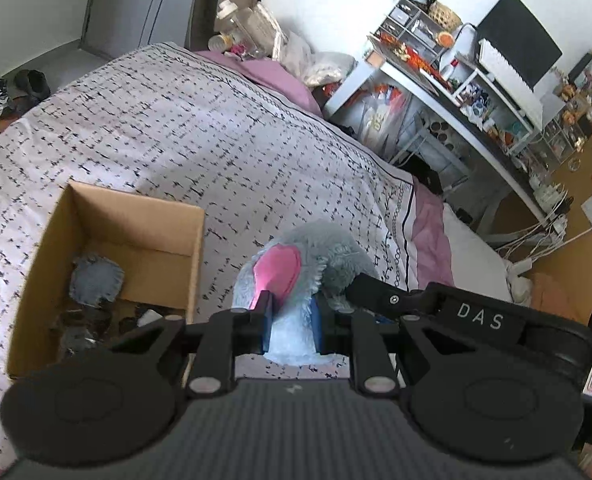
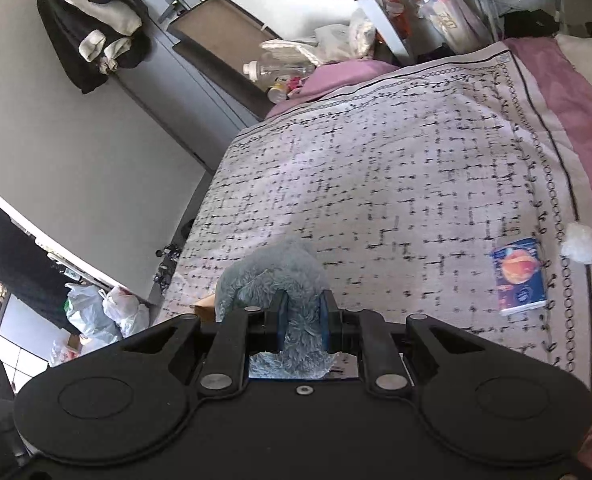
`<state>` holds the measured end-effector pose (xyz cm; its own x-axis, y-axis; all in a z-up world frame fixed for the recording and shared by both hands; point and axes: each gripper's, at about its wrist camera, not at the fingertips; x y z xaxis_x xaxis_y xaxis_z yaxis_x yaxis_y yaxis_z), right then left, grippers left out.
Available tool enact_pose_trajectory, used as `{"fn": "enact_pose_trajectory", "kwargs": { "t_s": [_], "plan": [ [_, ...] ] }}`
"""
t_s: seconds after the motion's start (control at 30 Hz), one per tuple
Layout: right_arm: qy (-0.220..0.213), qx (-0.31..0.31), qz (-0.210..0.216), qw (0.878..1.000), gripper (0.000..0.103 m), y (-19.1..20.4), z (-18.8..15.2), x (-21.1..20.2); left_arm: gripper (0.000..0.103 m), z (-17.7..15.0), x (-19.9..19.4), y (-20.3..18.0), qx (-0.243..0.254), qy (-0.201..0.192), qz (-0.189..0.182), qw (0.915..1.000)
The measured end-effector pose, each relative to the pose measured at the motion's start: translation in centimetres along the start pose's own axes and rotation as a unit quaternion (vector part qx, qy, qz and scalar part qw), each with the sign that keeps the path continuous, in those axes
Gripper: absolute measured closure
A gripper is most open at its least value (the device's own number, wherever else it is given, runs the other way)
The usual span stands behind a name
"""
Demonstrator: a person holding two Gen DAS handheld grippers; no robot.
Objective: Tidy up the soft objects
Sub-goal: 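Lift the grey plush with the left tool and carry it over the box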
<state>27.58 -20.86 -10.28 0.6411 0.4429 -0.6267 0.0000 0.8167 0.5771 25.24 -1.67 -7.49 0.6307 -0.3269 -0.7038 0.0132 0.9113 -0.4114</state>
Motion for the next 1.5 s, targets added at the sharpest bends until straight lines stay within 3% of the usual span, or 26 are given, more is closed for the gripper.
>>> {"fn": "enact_pose_trajectory", "kwargs": {
  "t_s": [0.4, 0.83, 1.2, 1.5],
  "plan": [
    [0.012, -0.034, 0.002, 0.999, 0.086, 6.0, -1.1, 2.2, 0.084, 1.7, -2.5, 5.5, -0.033, -0.017, -0.008, 0.9993],
    [0.036, -0.051, -0.019, 0.998, 0.086, 9.6, -2.5, 6.5, 0.084, 2.7, -2.1, 11.3, -0.068, -0.011, -0.002, 0.9976],
    [0.061, -0.061, -0.056, 0.995, 0.084, 10.1, -3.0, 10.4, 0.084, 2.8, 1.2, 15.0, -0.112, 0.024, -0.012, 0.9934],
    [0.075, -0.071, -0.08, 0.991, 0.074, 9.8, -3.2, 12.4, 0.084, 2.5, 4.1, 16.5, -0.135, 0.065, -0.014, 0.9885]
  ]
}}
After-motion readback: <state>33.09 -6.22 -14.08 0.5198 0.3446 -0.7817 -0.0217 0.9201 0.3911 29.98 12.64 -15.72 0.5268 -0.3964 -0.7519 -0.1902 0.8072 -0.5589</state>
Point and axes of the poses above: each gripper's, at about its wrist camera, not at the fingertips, and x roughly the way its jaws point, y to its left, z to its top, and after that the axes turned 3 degrees about x, right-handed
